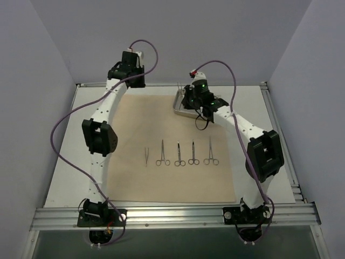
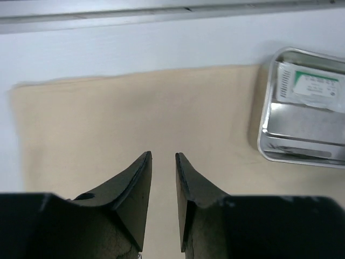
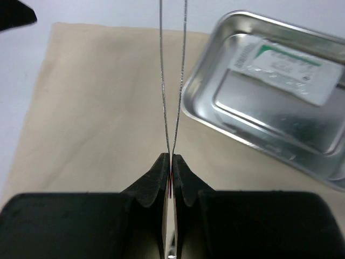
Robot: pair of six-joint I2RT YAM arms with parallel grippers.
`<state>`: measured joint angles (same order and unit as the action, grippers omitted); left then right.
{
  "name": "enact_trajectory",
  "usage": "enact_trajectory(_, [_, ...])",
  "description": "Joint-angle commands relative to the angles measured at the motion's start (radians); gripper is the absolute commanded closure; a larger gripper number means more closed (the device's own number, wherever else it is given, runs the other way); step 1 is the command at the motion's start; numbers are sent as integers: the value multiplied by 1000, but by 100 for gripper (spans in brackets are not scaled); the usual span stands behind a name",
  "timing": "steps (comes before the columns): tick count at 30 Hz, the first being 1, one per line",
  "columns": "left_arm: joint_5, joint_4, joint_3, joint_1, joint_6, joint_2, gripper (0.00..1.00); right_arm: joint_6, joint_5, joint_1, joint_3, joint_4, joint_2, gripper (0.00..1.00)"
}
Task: Open and lay out the surgical kit
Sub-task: Place the medical item in the surgical kit.
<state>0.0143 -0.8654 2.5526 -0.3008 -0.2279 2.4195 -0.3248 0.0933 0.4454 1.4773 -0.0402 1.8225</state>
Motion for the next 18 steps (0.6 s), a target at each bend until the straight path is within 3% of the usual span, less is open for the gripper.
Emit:
enact_trajectory(1, [-114, -55, -90, 78, 50, -170, 67, -166, -213, 139, -41, -63, -88, 100])
enact_trajectory(10, [-249, -38, -419, 284, 81, -528, 65, -491, -374, 488, -106, -96, -19, 100])
enact_trajectory(18, [-223, 109, -857, 344, 111, -756, 64, -643, -509, 694, -164, -156, 75, 100])
